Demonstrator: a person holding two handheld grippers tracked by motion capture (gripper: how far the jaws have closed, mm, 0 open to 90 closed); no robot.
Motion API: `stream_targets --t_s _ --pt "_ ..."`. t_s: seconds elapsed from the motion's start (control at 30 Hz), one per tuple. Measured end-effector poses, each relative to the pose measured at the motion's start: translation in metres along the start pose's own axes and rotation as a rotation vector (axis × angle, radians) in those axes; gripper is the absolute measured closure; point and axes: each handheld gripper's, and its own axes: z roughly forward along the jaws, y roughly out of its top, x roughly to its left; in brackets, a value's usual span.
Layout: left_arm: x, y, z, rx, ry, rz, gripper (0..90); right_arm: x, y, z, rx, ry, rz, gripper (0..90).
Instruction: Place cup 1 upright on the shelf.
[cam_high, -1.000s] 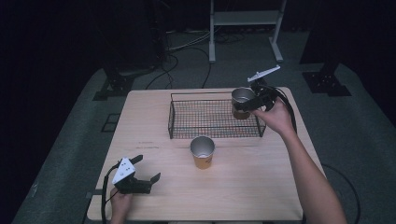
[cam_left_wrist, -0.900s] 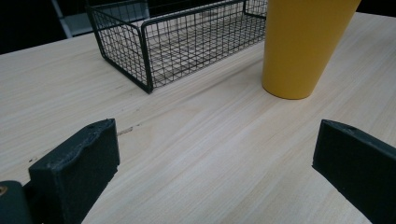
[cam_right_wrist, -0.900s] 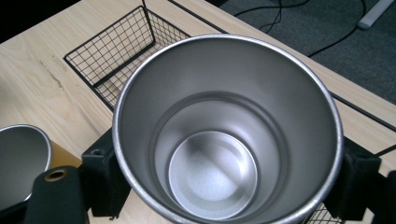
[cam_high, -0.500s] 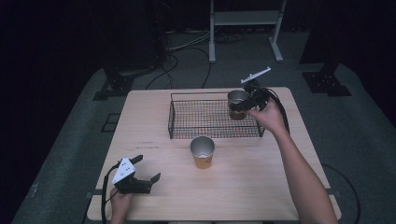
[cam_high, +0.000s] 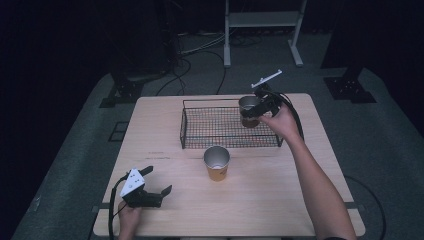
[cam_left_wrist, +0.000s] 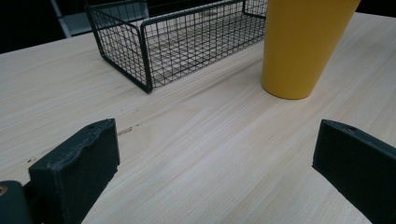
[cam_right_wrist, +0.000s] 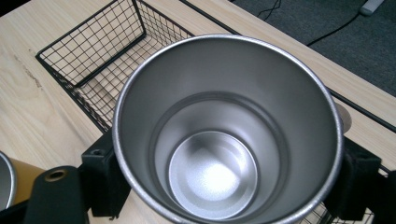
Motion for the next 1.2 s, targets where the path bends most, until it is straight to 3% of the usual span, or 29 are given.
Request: stream_targets --t_s 0.4,0.93,1.2 --pt "0.000 0.000 -0.001 -0.009 -0.002 0.001 0.0 -0.006 -0.004 0.019 0.008 0.004 0.045 17.6" --pt "0.000 0.000 0.000 -0.012 -0.002 0.000 0.0 -0.014 -0.012 0.043 0.052 -0.022 0.092 17.6" --pt "0.000 0.000 -0.001 -0.010 -0.003 0.004 0.0 -0.018 -0.015 0.055 0.048 -0.040 0.117 17.6"
